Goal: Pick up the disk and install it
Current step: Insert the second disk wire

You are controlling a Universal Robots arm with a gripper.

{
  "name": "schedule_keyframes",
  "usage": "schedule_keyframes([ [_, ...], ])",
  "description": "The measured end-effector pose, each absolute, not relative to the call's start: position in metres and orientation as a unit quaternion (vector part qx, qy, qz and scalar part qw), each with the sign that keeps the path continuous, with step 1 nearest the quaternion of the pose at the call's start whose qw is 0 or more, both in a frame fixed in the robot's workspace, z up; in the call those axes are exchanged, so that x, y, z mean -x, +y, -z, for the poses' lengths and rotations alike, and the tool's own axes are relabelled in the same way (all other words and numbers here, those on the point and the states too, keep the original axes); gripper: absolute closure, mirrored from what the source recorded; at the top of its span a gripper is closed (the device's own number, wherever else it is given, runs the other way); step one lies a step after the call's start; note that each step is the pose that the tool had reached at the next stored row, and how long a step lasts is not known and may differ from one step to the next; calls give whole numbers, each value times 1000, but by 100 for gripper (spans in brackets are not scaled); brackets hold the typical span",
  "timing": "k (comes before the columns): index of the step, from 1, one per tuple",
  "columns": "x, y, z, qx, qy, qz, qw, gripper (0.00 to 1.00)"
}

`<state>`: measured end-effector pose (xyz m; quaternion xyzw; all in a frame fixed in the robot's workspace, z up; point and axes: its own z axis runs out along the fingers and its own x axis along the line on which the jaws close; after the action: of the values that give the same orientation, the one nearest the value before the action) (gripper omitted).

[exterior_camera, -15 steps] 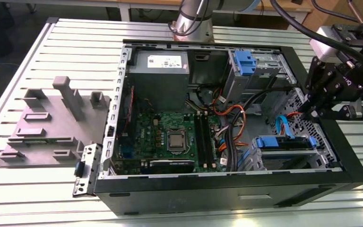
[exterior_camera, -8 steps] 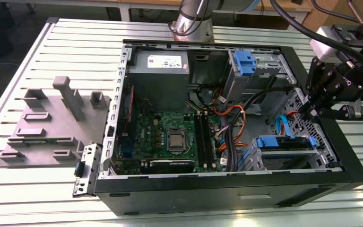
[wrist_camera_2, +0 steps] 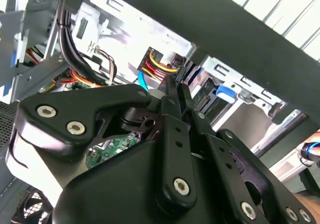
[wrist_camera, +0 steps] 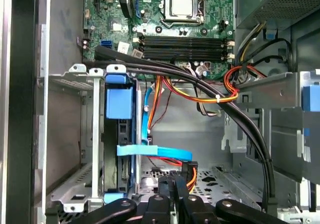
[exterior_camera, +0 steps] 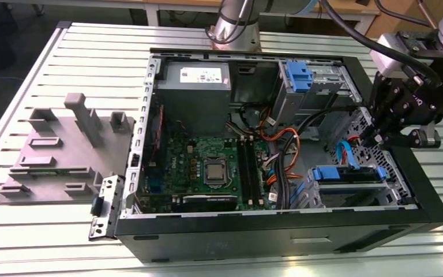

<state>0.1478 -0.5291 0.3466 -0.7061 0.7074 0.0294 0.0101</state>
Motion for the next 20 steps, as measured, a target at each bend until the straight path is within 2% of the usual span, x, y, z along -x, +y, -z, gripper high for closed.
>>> schedule_keyframes([
  [20,-139,-540,-347,706,707,-26,13,84],
])
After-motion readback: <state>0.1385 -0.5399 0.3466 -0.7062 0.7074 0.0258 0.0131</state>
